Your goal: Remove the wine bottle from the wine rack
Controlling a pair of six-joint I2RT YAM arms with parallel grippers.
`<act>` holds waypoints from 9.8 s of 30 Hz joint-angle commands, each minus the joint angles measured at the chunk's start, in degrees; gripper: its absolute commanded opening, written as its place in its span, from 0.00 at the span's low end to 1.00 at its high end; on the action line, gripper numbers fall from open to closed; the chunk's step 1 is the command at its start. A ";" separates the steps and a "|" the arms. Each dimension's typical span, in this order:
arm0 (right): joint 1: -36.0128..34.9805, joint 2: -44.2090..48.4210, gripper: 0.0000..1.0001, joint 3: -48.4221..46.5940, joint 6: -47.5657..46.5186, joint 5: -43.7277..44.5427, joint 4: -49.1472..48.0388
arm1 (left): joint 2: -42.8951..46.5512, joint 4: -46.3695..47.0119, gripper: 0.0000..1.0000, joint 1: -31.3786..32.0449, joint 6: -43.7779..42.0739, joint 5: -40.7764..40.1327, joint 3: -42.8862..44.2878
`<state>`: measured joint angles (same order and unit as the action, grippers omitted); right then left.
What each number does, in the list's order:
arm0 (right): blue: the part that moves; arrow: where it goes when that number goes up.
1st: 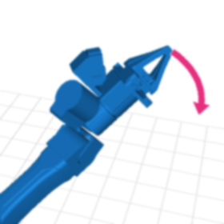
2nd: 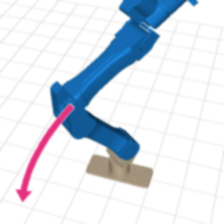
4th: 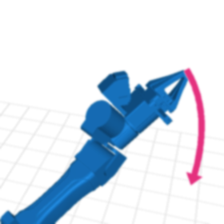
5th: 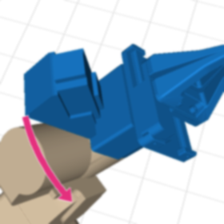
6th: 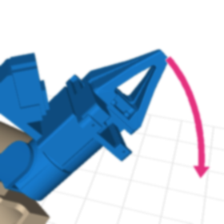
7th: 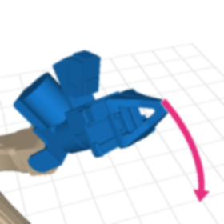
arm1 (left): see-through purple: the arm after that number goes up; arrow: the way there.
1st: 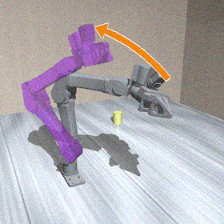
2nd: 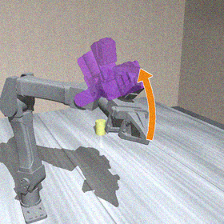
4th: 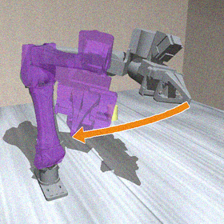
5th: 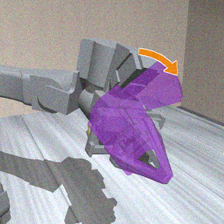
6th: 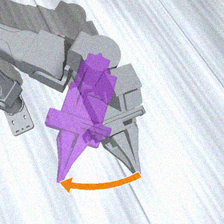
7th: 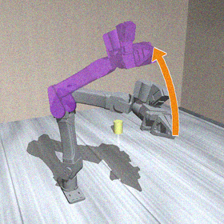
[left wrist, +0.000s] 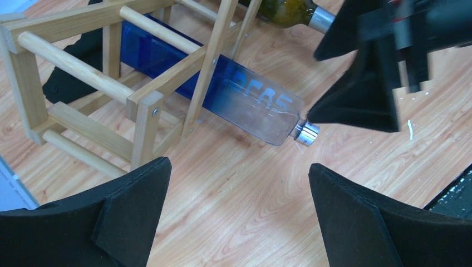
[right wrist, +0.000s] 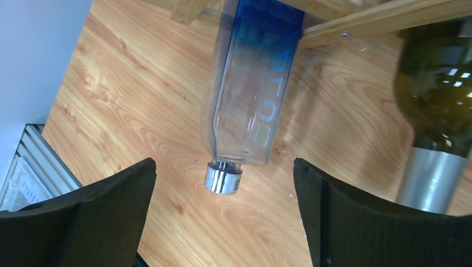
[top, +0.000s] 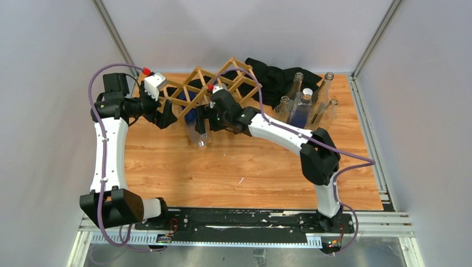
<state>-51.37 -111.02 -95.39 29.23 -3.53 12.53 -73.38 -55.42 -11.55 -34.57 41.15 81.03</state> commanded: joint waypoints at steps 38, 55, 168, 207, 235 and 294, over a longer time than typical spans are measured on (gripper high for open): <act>-0.73 -10.58 0.05 2.48 12.25 -8.57 -20.62 | 4.37 -0.04 1.00 -0.55 -11.14 5.33 -5.83; -2.53 10.87 0.00 22.64 14.85 -17.76 -24.90 | 9.17 -0.04 1.00 5.61 -34.97 3.54 -16.16; 0.44 41.17 0.93 20.20 -3.96 -32.03 -23.36 | 19.79 18.45 0.00 34.93 20.83 32.40 -16.64; 10.15 35.57 0.00 28.23 -22.90 22.76 -20.47 | 8.76 -3.47 0.97 21.93 -9.50 -8.07 -12.06; 15.12 33.84 0.83 35.21 -19.85 20.01 -29.44 | 6.96 -3.47 1.00 21.48 -10.19 -5.86 -11.17; 2.67 -7.19 0.66 -0.17 -19.69 18.11 -0.93 | 4.85 3.83 1.00 8.65 -4.44 -2.83 -11.39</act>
<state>-49.04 -116.25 -93.32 9.80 14.61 11.70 -68.93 -52.07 -2.50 -38.79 36.47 70.06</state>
